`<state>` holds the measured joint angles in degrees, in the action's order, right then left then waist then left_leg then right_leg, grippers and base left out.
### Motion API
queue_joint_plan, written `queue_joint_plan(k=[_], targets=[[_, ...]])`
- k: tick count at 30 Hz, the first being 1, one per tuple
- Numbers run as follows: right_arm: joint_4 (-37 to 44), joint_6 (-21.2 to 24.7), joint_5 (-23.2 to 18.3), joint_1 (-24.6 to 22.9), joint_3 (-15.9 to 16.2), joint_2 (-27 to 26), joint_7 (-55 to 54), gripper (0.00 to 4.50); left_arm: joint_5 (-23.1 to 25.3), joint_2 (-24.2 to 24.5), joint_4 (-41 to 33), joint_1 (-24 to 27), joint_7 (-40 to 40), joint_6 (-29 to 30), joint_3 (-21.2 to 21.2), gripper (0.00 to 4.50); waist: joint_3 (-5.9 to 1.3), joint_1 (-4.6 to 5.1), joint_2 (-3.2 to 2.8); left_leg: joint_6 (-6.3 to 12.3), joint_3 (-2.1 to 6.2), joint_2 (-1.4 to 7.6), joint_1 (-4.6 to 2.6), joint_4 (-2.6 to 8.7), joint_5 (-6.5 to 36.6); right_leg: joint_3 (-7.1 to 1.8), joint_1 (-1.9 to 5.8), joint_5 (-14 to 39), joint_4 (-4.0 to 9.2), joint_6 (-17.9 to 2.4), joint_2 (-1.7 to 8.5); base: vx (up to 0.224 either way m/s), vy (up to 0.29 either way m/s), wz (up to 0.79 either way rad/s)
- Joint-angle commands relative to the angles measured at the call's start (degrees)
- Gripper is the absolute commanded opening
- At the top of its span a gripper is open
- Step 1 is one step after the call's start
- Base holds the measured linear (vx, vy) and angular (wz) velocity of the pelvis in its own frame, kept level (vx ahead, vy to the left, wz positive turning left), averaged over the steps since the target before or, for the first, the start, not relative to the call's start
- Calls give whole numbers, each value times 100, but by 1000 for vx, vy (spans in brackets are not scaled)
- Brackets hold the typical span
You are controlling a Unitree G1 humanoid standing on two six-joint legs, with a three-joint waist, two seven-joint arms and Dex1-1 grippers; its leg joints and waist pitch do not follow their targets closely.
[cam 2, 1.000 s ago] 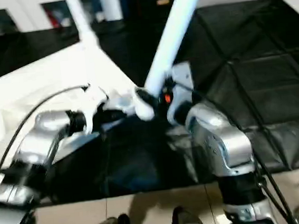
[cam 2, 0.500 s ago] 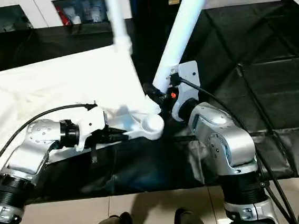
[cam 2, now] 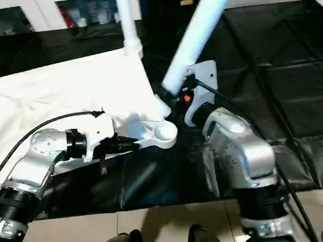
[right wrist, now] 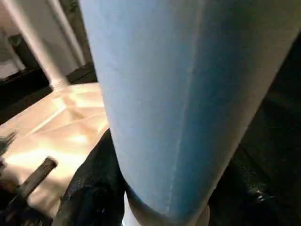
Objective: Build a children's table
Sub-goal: Insert table leg to table base
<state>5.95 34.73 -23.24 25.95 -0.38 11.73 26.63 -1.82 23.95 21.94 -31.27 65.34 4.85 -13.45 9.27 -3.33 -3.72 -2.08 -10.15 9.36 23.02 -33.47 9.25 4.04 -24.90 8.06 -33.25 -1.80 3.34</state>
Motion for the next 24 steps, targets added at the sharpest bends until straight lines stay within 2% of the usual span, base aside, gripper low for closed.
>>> queue_joint_plan(k=[1,3,9,11,14,20,24], targets=[[21,-173,52,18,223,106,315,190,-62,14,-103,98,-107,67,37,71,-464,26,57,249,143,337,-152,410,1184,-333,342,2024,406,-902,529,0,0,0],[7,-316,118,2,329,165,475,190,-5,35,-107,106,-202,124,44,98,-467,34,49,303,139,334,-145,400,1132,-333,343,1933,398,-915,524,0,0,0],[22,-215,75,-8,363,250,599,190,20,110,-188,171,-167,337,10,101,-483,35,51,401,141,343,-147,390,982,-326,346,1797,385,-1016,514,0,0,0],[1,-227,57,-10,369,278,645,190,-21,132,-220,202,-152,361,-6,72,-496,39,49,391,137,338,-150,386,1015,-325,354,1819,383,-1015,514,0,0,0],[-24,-278,75,-15,390,306,697,190,-58,154,-257,216,-138,395,-21,62,-494,42,52,379,141,341,-147,388,1015,-327,360,1852,387,-1007,521,0,0,0],[-90,-373,148,-11,478,408,848,190,-102,248,-395,291,-10,486,-81,7,-517,60,58,418,133,333,-141,371,925,-325,369,1733,371,-1050,514,0,0,0],[-162,-332,220,36,573,515,967,190,28,308,-299,279,-31,402,-157,0,-539,74,75,470,131,322,-129,353,819,-320,391,1654,362,-1065,512,0,0,0]])
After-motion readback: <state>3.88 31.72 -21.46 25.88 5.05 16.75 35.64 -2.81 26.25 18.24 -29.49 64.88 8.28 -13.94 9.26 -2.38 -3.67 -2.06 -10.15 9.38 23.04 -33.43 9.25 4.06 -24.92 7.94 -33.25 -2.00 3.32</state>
